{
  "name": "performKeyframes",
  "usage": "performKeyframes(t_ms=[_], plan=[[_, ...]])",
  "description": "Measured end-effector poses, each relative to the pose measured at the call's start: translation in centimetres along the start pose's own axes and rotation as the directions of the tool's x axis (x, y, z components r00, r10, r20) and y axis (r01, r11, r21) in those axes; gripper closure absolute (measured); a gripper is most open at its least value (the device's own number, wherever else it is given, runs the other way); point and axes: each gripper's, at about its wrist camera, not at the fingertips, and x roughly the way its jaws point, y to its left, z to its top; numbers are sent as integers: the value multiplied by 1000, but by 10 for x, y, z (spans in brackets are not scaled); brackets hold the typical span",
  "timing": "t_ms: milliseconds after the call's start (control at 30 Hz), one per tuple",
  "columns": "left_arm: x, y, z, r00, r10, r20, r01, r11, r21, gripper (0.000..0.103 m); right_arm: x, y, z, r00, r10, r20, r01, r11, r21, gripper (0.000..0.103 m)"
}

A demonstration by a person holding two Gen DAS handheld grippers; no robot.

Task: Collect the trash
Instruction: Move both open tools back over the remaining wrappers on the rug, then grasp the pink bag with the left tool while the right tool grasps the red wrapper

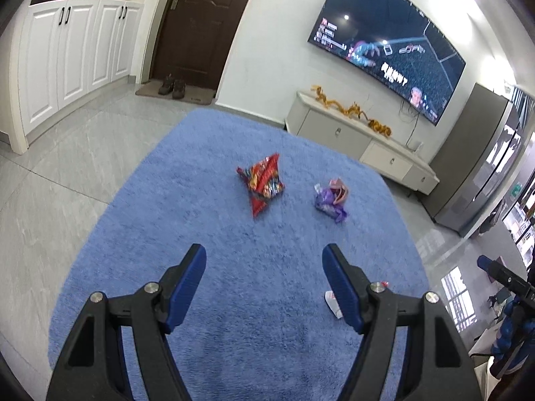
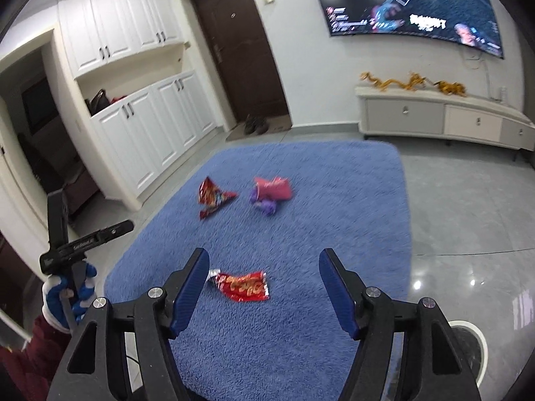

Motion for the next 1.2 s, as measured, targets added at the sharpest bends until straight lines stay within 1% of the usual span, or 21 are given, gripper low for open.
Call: performKeyframes(t_ms=[100, 200, 333, 467, 600, 833, 900, 967, 1000, 1033, 1067, 1133, 1200], plan=[[18, -6, -3, 999, 22, -41, -21, 1000, 13, 32, 18, 1, -6, 998, 44, -37, -45, 999, -23, 36], [29, -8, -3, 997, 34, -63, -34, 999, 7, 32, 33, 6, -10, 994, 80, -69, -85, 994, -65, 33], [46, -9, -5, 994, 49, -94, -51, 999, -16, 32, 59, 18, -14, 983, 136, -123, -152, 979, -135, 31], [61, -11, -4, 991, 54, -121, -56, 998, -14, 32, 82, 30, -18, 969, 181, -170, -212, 960, -185, 30], [79, -18, 0, 987, 62, -146, -61, 998, 10, 32, 107, 40, -21, 958, 203, -204, -249, 940, -232, 29], [110, -29, 13, 984, 61, -167, -57, 998, 29, 32, 142, 44, -24, 937, 238, -257, -304, 916, -262, 29], [116, -34, 18, 985, 51, -167, -45, 998, 41, 32, 150, 44, -26, 934, 233, -271, -307, 912, -273, 29], [124, -43, 26, 986, 24, -164, -15, 998, 58, 32, 157, 44, -28, 931, 229, -286, -309, 909, -279, 29], [129, -50, 31, 987, 9, -161, 2, 998, 69, 32, 160, 44, -30, 930, 222, -293, -306, 909, -284, 31], [132, -55, 35, 987, -2, -158, 15, 997, 81, 32, 163, 43, -31, 931, 212, -296, -299, 909, -290, 34], [136, -62, 39, 988, -13, -154, 28, 995, 95, 32, 166, 42, -32, 933, 196, -301, -287, 911, -295, 44], [148, -80, 47, 988, -33, -149, 55, 988, 145, 32, 171, 39, -34, 926, 203, -318, -297, 912, -283, 52], [161, -96, 53, 987, -45, -153, 75, 979, 190, 32, 169, 36, -35, 920, 228, -318, -320, 906, -276, 64]])
